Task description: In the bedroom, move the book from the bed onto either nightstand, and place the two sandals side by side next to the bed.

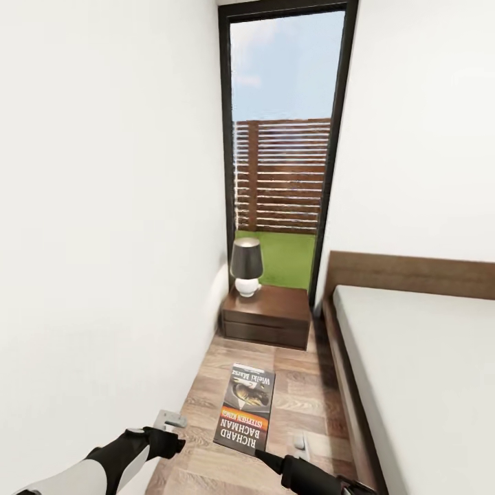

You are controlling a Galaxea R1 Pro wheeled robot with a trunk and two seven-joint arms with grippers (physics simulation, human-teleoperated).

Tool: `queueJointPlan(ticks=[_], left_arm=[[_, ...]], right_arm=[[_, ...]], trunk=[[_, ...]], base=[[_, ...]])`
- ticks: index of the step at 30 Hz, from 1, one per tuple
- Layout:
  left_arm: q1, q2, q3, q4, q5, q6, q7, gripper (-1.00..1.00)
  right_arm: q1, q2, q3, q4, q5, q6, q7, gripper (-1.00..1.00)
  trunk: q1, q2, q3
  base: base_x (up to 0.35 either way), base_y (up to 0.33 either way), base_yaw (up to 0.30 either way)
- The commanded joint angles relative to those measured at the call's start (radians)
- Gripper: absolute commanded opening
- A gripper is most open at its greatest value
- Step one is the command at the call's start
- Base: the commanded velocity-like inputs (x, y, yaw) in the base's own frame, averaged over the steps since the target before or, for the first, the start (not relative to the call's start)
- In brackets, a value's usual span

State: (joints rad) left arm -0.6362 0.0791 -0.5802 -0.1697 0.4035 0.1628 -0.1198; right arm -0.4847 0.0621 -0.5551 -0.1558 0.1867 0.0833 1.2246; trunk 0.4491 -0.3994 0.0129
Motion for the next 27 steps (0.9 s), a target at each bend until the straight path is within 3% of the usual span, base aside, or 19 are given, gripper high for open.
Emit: queueJointPlan(ticks=[1, 18, 27], left_arm=[[0.002, 0.001, -0.006, -0.002, 0.010, 0.006, -0.001, 1.00], [0.009, 0.001, -0.036, -0.002, 0.011, 0.006, 0.000, 1.00], [0.009, 0.001, -0.047, -0.002, 0.011, 0.006, 0.000, 1.00]], right_arm=[[0.000, 0.001, -0.011, -0.002, 0.007, 0.009, 0.004, -1.00], [0.000, 0.001, -0.011, -0.002, 0.007, 0.009, 0.004, -1.00], [0.000, 0.001, -0.011, -0.001, 0.007, 0.009, 0.004, -1.00]], trunk=[[0.001, -0.001, 0.000], [0.001, -0.001, 0.006], [0.001, -0.001, 0.006]], base=[[0.311, -0.039, -0.001], [0.313, -0.003, -0.068], [0.187, 0.009, -0.013]])
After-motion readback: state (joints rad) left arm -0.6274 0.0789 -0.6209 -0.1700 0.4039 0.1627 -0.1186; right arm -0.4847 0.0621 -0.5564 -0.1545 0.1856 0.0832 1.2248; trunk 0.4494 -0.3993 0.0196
